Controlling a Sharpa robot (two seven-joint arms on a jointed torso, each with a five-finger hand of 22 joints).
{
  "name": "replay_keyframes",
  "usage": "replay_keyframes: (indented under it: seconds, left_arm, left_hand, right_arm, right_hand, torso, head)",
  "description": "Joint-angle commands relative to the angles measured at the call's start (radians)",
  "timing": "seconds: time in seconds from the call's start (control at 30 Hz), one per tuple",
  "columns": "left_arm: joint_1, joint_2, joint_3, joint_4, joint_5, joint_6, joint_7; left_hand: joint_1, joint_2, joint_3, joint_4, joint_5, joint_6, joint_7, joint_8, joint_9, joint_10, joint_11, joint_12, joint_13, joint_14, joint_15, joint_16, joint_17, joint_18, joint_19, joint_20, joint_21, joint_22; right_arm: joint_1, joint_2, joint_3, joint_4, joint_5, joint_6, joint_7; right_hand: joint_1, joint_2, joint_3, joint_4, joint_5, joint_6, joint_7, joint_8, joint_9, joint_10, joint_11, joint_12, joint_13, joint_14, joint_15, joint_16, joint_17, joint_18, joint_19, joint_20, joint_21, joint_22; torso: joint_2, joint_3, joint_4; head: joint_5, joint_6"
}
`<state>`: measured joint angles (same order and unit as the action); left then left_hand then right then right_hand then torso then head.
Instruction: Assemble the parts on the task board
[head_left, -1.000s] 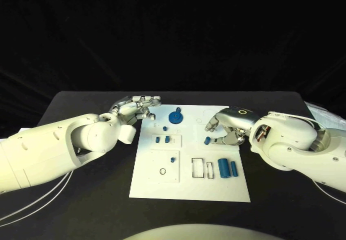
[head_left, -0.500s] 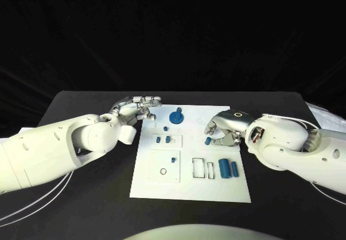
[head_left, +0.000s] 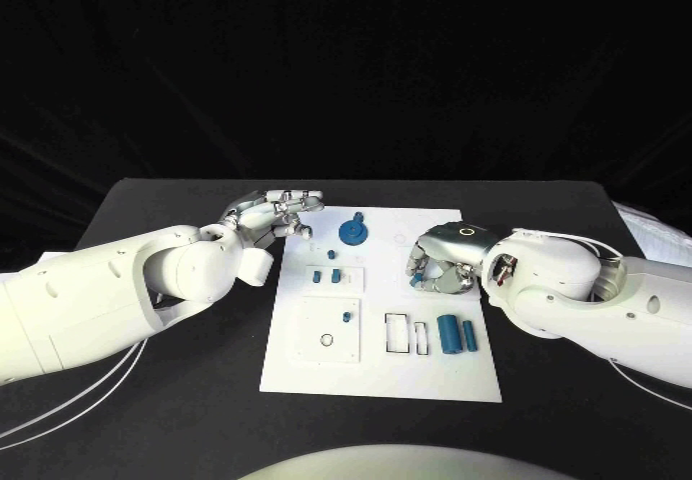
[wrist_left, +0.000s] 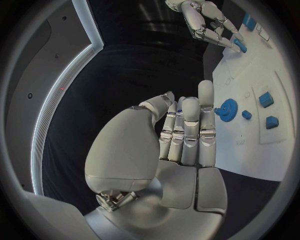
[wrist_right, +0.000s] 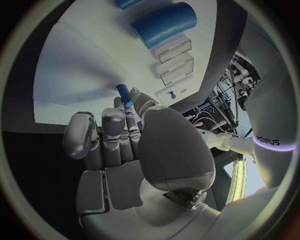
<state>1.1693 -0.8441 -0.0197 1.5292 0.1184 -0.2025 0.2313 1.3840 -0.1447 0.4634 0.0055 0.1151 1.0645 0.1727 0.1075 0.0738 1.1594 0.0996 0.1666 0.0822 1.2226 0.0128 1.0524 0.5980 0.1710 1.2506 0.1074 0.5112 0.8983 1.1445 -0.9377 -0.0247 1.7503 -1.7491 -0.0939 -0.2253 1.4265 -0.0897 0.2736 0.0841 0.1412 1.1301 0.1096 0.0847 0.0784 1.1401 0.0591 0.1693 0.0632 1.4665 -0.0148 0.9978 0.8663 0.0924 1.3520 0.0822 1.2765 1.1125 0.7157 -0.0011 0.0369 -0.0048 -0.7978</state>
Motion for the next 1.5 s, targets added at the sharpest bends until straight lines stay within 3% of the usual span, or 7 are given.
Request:
replay_keyframes:
  seconds: [0.03, 0.27, 0.5, 0.9, 1.07, 1.23, 1.5]
  left_arm:
    - [0.000, 0.001, 0.001, 0.001, -0.004, 0.019, 0.004]
    - [0.000, 0.001, 0.001, 0.001, -0.004, 0.019, 0.004]
    - [0.000, 0.000, 0.001, 0.001, -0.004, 0.020, 0.003]
    - [-0.001, 0.002, 0.000, -0.004, -0.004, 0.019, 0.003]
    - [-0.002, 0.004, 0.000, -0.005, -0.004, 0.020, 0.004]
    - [-0.003, 0.005, 0.000, -0.004, -0.004, 0.021, 0.004]
    - [-0.003, 0.008, 0.000, -0.003, -0.004, 0.021, 0.004]
  left_hand:
    - [0.002, 0.009, -0.003, -0.001, -0.002, -0.006, 0.002, 0.004, -0.002, -0.010, 0.000, 0.005, 0.000, -0.008, 0.000, -0.003, -0.001, 0.010, -0.005, 0.002, -0.005, -0.001]
    - [0.002, 0.009, -0.003, -0.001, -0.002, -0.006, 0.002, 0.004, -0.002, -0.010, 0.000, 0.005, 0.000, -0.008, 0.000, -0.003, -0.001, 0.010, -0.005, 0.002, -0.005, -0.001]
    - [0.002, 0.009, -0.003, -0.001, -0.002, -0.006, 0.002, 0.004, -0.002, -0.010, 0.000, 0.005, 0.000, -0.008, 0.000, -0.003, -0.001, 0.010, -0.005, 0.002, -0.005, -0.001]
    - [0.004, 0.012, -0.004, -0.004, -0.003, -0.007, 0.002, 0.005, -0.002, -0.011, 0.000, 0.009, 0.000, -0.009, 0.000, -0.004, -0.005, 0.010, -0.005, 0.002, -0.008, -0.003]
    - [0.004, 0.012, -0.004, -0.004, -0.003, -0.007, 0.002, 0.005, -0.002, -0.011, 0.000, 0.009, 0.000, -0.009, 0.000, -0.004, -0.005, 0.010, -0.005, 0.002, -0.008, -0.003]
    - [0.004, 0.012, -0.004, -0.004, -0.003, -0.007, 0.002, 0.005, -0.002, -0.011, 0.000, 0.009, 0.000, -0.009, 0.000, -0.004, -0.005, 0.010, -0.005, 0.002, -0.008, -0.003]
    - [0.004, 0.012, -0.004, -0.004, -0.003, -0.007, 0.002, 0.005, -0.002, -0.011, 0.000, 0.009, 0.000, -0.009, 0.000, -0.004, -0.005, 0.010, -0.005, 0.002, -0.008, -0.003]
  right_arm:
    - [-0.004, 0.004, -0.002, -0.006, -0.027, 0.034, 0.008]
    - [-0.006, 0.013, -0.002, -0.018, -0.035, 0.019, 0.008]
    - [-0.007, 0.008, -0.002, -0.007, -0.038, -0.058, 0.009]
    - [0.036, -0.065, 0.007, 0.105, 0.077, -0.135, 0.011]
    - [0.046, -0.060, 0.009, 0.145, 0.124, -0.146, 0.024]
    - [0.034, -0.013, 0.009, 0.161, 0.152, -0.138, 0.040]
    - [-0.020, 0.089, 0.005, 0.149, 0.135, -0.117, 0.064]
  right_hand:
    - [0.007, 0.005, 0.010, -0.002, -0.008, 0.010, 0.000, 0.003, 0.001, 0.010, -0.001, 0.001, -0.001, 0.006, -0.006, 0.004, 0.001, 0.005, 0.008, -0.002, 0.005, 0.001]
    - [0.022, 0.018, 0.042, -0.007, -0.033, 0.024, 0.000, 0.002, 0.001, 0.025, -0.003, -0.009, -0.001, 0.006, -0.008, 0.007, 0.003, 0.004, 0.010, -0.005, 0.008, 0.006]
    - [0.056, 0.038, 0.102, -0.036, -0.078, 0.058, 0.005, 0.013, 0.009, 0.074, -0.007, -0.009, 0.003, 0.013, -0.014, 0.037, 0.035, -0.006, 0.034, -0.007, 0.042, 0.055]
    - [0.067, 0.026, 0.131, -0.061, -0.079, 0.060, 0.013, 0.011, 0.011, 0.087, -0.005, -0.019, 0.003, 0.012, -0.014, 0.044, 0.041, -0.008, 0.038, -0.008, 0.052, 0.070]
    - [0.066, 0.023, 0.137, -0.065, -0.077, 0.059, 0.015, 0.009, 0.011, 0.087, -0.003, -0.024, 0.003, 0.012, -0.013, 0.048, 0.044, -0.009, 0.039, -0.007, 0.054, 0.072]
    - [0.063, 0.021, 0.143, -0.067, -0.076, 0.056, 0.017, 0.006, 0.011, 0.085, -0.001, -0.028, 0.002, 0.012, -0.012, 0.051, 0.048, -0.009, 0.039, -0.007, 0.055, 0.073]
    - [0.059, 0.020, 0.150, -0.069, -0.075, 0.052, 0.019, 0.003, 0.010, 0.082, 0.001, -0.035, 0.002, 0.011, -0.010, 0.051, 0.047, -0.008, 0.037, -0.005, 0.055, 0.072]
  torso:
    - [-0.001, 0.0002, 0.0002]
    - [-0.001, -0.0001, -0.0001]
    - [-0.001, 0.0002, -0.0004]
    - [-0.002, 0.0001, 0.0001]
    - [-0.002, 0.0000, 0.0005]
    - [-0.001, -0.0006, -0.0009]
    - [-0.001, -0.0022, 0.0020]
  head:
    - [-0.001, 0.000]
    - [-0.001, 0.000]
    - [-0.002, -0.002]
    - [-0.002, 0.000]
    - [0.002, 0.000]
    - [0.007, -0.002]
    - [0.015, -0.008]
